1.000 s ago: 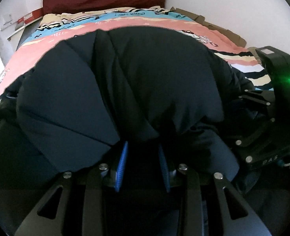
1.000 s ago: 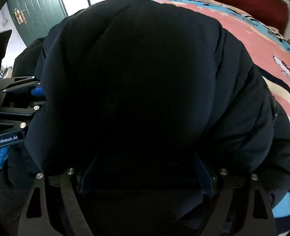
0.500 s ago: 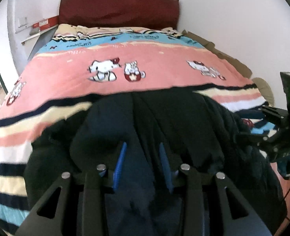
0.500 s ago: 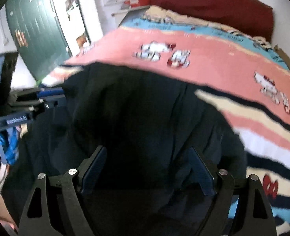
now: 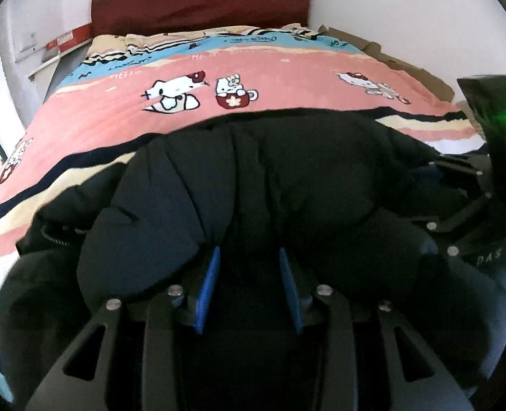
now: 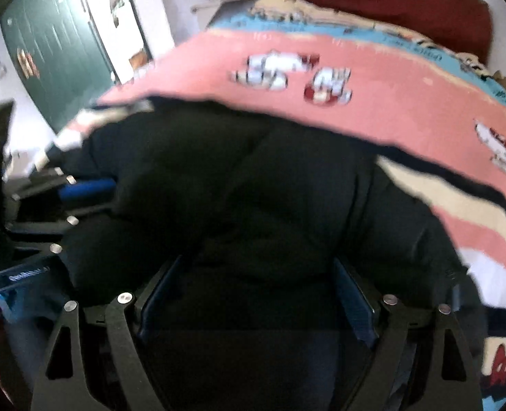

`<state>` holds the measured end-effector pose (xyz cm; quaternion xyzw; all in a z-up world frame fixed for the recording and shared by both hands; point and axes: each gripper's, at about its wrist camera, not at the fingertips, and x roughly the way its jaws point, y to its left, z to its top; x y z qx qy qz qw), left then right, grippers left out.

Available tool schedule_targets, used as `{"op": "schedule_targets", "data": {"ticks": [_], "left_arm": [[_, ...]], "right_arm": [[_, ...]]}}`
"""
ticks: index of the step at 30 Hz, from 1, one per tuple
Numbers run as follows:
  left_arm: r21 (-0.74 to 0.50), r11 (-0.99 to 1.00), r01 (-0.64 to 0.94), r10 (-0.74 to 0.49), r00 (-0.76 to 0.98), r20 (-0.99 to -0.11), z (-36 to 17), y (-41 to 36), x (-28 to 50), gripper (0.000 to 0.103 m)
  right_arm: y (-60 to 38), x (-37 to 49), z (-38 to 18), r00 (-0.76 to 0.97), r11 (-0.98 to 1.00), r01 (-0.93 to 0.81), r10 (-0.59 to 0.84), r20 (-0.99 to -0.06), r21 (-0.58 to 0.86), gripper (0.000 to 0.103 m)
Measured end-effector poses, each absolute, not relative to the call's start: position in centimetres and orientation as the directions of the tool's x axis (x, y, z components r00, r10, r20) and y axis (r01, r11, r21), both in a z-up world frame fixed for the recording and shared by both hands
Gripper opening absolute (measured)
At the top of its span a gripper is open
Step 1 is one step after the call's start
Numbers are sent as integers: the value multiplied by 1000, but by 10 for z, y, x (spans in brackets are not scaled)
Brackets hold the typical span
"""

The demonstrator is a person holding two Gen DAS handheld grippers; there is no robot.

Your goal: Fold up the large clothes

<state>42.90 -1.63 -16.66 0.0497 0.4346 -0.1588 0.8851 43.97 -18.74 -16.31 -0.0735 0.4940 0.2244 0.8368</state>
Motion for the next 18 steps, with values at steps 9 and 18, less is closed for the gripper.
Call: {"op": "schedule_targets", "data": {"ticks": [9, 18], "left_arm": [[-142, 944, 296, -294, 567, -770, -138, -5, 411, 34], [-241, 900, 364, -410, 513, -754, -127, -18, 358, 34]], "right_arm": [[-191, 429, -155, 429, 901, -421, 299, -852, 105, 84], [-215, 363, -120, 439, 866, -474, 388, -810, 158, 85]]}}
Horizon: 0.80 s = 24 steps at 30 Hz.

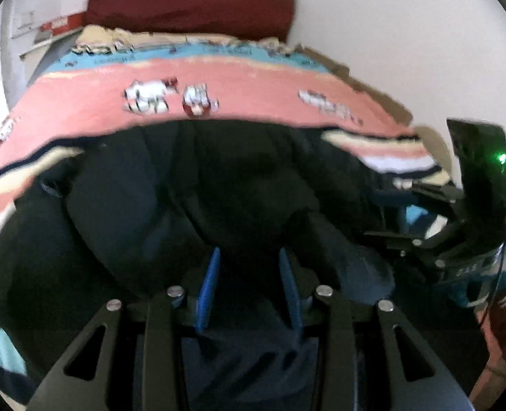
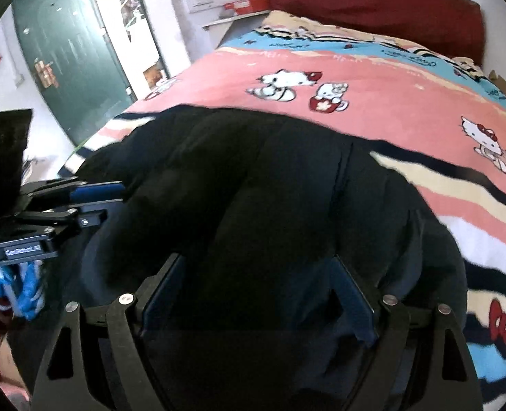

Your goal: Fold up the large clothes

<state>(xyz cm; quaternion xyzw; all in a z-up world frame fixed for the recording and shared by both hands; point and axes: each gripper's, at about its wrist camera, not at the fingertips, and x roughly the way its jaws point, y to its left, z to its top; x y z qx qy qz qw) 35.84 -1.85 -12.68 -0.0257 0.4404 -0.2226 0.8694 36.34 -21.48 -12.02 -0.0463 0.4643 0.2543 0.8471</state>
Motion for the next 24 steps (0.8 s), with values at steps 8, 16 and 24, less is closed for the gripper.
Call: {"op": "schedule_targets", "data": {"ticks": [8, 16, 24], "left_arm": [[-213, 923, 320, -351, 474, -808, -170, -26, 369, 34], [-123, 951, 283, -261, 524, -811, -144, -35, 350, 35], [-181, 956, 230, -283, 566, -774, -95, 5, 295, 37]], "right_arm": [[-210, 364, -178, 402, 882, -455, 328, -855, 124, 85], [-208, 359, -162, 413, 917, -389, 256, -874, 85, 85], [-237, 302, -99, 497, 933, -348, 266, -826, 91, 88]]}}
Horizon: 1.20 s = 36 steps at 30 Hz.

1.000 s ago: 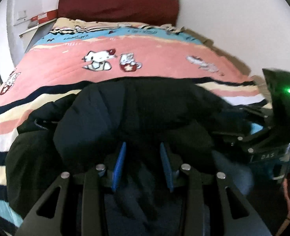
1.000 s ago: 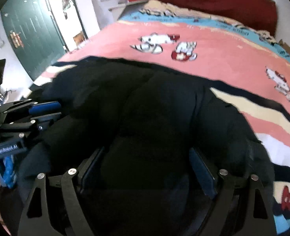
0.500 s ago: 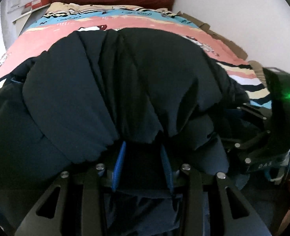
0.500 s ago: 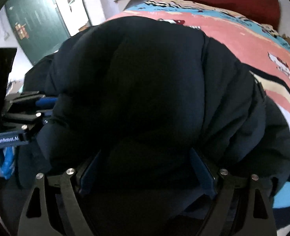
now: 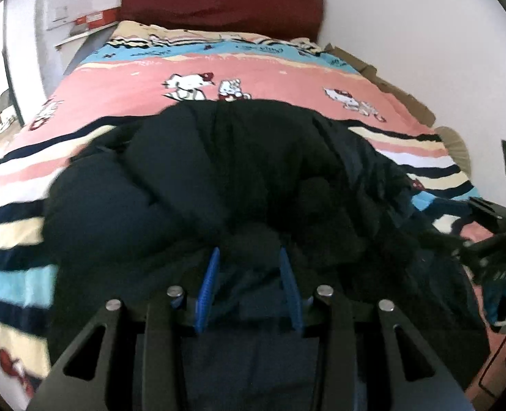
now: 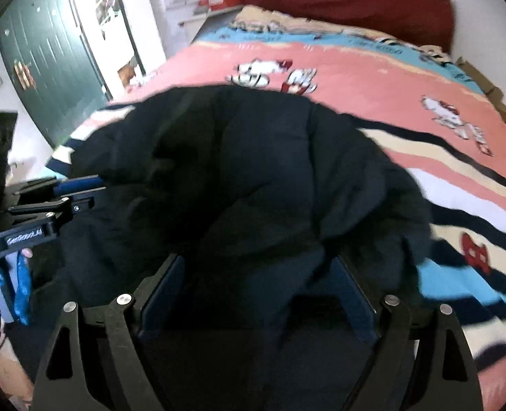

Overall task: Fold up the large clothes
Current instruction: 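Open both grippers and release the folded jacket, then grasp the long side edge of the black jacket with both grippers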

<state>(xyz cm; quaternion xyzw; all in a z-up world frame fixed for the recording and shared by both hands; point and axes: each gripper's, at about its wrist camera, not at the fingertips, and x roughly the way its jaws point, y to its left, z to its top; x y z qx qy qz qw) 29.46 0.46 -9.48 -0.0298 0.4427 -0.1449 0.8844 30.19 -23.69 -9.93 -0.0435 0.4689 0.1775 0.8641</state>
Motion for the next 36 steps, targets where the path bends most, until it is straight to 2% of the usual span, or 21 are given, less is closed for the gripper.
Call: {"op": "schedule_targets", "data": {"ticks": [1, 7, 15, 25, 32, 36], "left_arm": [[-171, 961, 219, -268, 572, -775, -87, 13, 282, 44], [-152, 973, 173, -227, 623, -748, -56, 60, 219, 61], [-178, 978, 108, -206, 624, -754, -59, 119, 144, 63], [-295, 954, -45, -207, 615, -761, -95, 193, 75, 63], [-496, 862, -103, -355, 576, -736, -137, 222, 62, 63], [-581, 806, -117, -439, 541, -717, -164, 218, 67, 63]], "right_arm": [[-245, 288, -89, 514, 937, -337, 262, -817, 88, 88], [-288, 221, -52, 568, 961, -267, 215, -795, 69, 92], [-343, 143, -43, 585, 984, -155, 163, -794, 88, 94], [-368, 92, -98, 502, 981, -65, 192, -843, 185, 94], [-378, 94, -128, 448, 955, -19, 272, -852, 296, 94], [-378, 96, -141, 416, 950, 1, 283, -864, 311, 94]]}}
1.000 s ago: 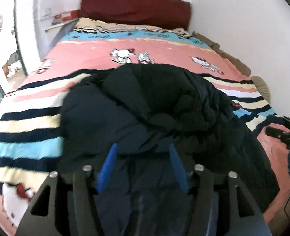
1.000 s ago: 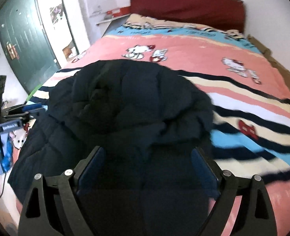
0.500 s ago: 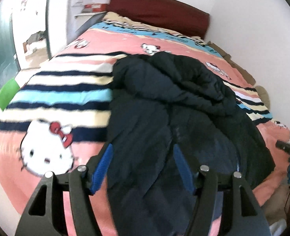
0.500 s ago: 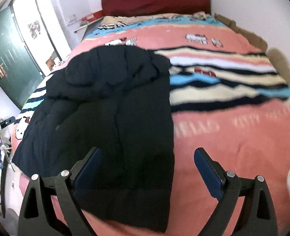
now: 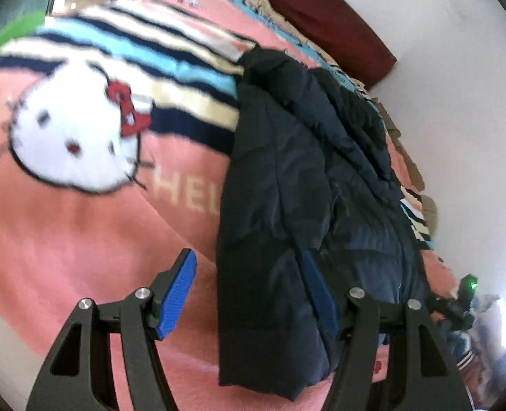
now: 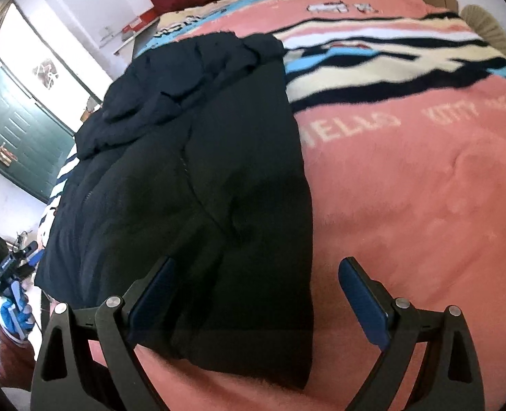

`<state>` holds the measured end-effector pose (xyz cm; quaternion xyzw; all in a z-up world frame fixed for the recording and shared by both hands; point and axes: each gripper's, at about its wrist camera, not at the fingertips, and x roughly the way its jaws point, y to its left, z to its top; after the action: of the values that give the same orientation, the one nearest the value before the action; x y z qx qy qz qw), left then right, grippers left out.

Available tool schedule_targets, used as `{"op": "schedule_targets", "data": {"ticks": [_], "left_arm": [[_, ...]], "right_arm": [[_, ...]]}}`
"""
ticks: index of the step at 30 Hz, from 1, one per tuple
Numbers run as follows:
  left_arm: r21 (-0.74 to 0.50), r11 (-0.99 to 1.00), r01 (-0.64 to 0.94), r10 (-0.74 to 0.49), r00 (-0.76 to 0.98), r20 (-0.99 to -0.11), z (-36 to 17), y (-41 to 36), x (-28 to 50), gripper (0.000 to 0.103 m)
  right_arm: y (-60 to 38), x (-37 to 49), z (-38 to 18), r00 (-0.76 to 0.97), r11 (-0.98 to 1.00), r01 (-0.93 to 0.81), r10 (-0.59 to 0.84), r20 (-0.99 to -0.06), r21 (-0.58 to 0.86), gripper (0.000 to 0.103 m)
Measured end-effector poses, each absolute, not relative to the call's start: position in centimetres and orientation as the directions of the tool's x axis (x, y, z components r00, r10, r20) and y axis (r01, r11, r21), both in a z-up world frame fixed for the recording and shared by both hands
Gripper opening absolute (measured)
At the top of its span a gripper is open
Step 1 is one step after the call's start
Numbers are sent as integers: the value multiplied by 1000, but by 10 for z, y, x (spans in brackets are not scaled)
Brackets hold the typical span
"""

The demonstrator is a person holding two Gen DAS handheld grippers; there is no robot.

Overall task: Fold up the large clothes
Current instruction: 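Grasp the long side edge of the black jacket with both grippers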

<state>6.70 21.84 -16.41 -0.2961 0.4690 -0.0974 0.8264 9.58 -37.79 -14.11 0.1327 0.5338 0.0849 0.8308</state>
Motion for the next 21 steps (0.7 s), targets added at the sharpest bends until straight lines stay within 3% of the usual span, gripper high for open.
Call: {"op": "schedule_targets", "data": {"ticks": [8, 15, 16, 18, 21], "left_arm": [[-751, 652, -99, -627, 486, -609, -203, 198, 70, 63], [-791, 607, -85, -670, 481, -566, -211, 182, 64, 63], [-789, 609, -81, -668, 483, -565, -209, 180, 63, 63], [-776, 626, -76, -655, 489, -576, -206, 175, 62, 63], [-767, 639, -66, -647, 492, -582, -202, 168, 60, 63]], "right_arm": [[-379, 96, -160, 365, 940, 27, 307, -879, 339, 96], [-373, 95, -165, 329, 906, 14, 396, -857, 423, 96], [-370, 94, -164, 327, 895, 3, 421, -846, 446, 94], [-364, 92, -164, 319, 879, -14, 456, -831, 477, 79], [-358, 91, -165, 312, 882, -24, 454, -835, 471, 75]]}}
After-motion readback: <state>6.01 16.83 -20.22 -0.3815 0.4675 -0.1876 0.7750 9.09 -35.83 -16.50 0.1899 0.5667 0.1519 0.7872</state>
